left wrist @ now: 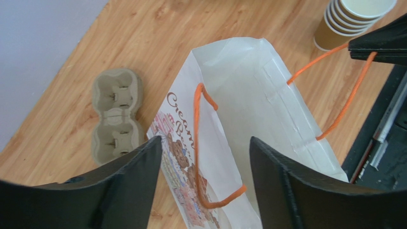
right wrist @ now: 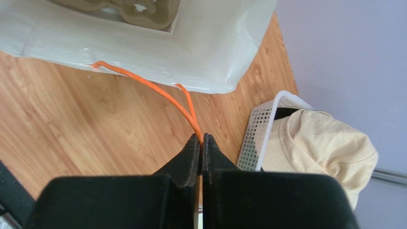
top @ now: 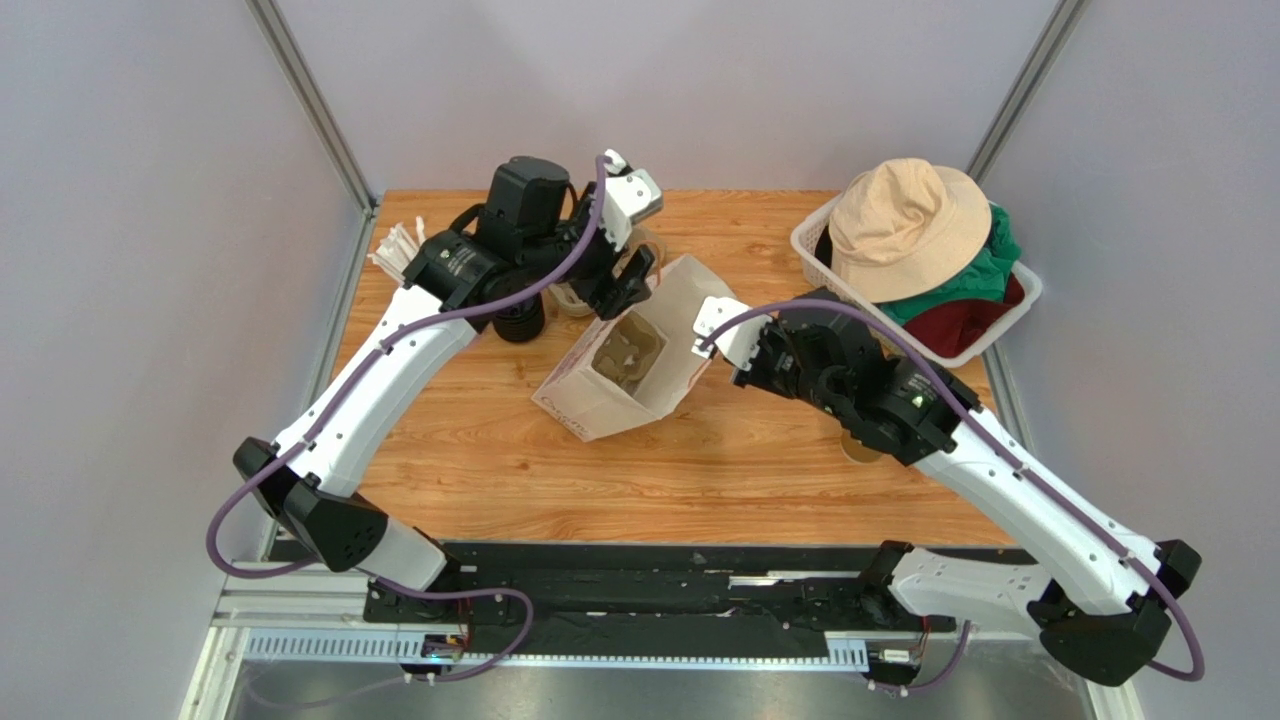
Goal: Pack the takeout coffee
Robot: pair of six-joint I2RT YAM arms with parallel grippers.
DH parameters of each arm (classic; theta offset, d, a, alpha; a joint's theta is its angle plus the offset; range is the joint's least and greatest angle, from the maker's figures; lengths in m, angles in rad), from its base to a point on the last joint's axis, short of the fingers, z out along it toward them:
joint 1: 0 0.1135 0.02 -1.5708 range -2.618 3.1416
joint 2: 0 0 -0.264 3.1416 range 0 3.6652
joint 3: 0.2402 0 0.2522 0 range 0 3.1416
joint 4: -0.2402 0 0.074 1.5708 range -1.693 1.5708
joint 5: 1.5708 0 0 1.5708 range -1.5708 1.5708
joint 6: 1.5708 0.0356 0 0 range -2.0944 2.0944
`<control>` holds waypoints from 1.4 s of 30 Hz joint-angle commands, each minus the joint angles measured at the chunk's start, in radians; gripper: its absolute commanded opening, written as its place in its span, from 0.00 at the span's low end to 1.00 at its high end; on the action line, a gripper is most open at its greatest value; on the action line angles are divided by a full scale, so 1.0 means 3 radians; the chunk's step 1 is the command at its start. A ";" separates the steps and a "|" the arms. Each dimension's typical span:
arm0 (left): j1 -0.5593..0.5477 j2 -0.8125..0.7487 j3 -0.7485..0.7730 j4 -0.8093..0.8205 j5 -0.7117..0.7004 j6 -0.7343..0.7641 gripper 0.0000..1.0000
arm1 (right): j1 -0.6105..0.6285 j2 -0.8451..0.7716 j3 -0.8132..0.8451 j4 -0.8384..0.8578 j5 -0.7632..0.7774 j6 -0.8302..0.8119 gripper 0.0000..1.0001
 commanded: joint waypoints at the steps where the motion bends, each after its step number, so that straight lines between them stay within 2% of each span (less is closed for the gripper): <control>1: 0.0145 -0.0092 0.0107 0.0250 -0.0208 -0.0264 0.85 | -0.0033 0.0138 0.0338 0.0340 0.0345 -0.0019 0.00; 3: 0.0222 -0.0138 0.0087 0.0286 -0.0275 -0.0321 0.94 | -0.0058 0.0240 0.0415 0.0437 0.0412 -0.0030 0.00; 5: 0.0304 -0.0163 0.0061 0.0311 -0.0295 -0.0357 0.95 | -0.0094 0.0352 0.0527 0.0498 0.0473 -0.0020 0.00; 14: 0.0493 -0.0480 -0.0072 0.0368 -0.0244 -0.0377 0.96 | -0.0212 0.0833 0.0987 0.0759 0.0734 0.0016 0.00; 20: 0.0544 -0.0669 -0.0103 0.0342 -0.0265 -0.0341 0.97 | -0.0329 0.1063 0.1075 0.0933 0.0918 0.0006 0.00; 30: 0.0693 -0.0869 -0.0251 0.0347 -0.0270 -0.0321 0.98 | -0.0871 0.1508 0.1248 0.1276 0.0923 -0.0009 0.00; 42: 0.0790 -0.0900 -0.0323 0.0388 -0.0188 -0.0377 0.98 | -0.1301 0.2392 0.2189 0.1450 0.0985 -0.0183 0.00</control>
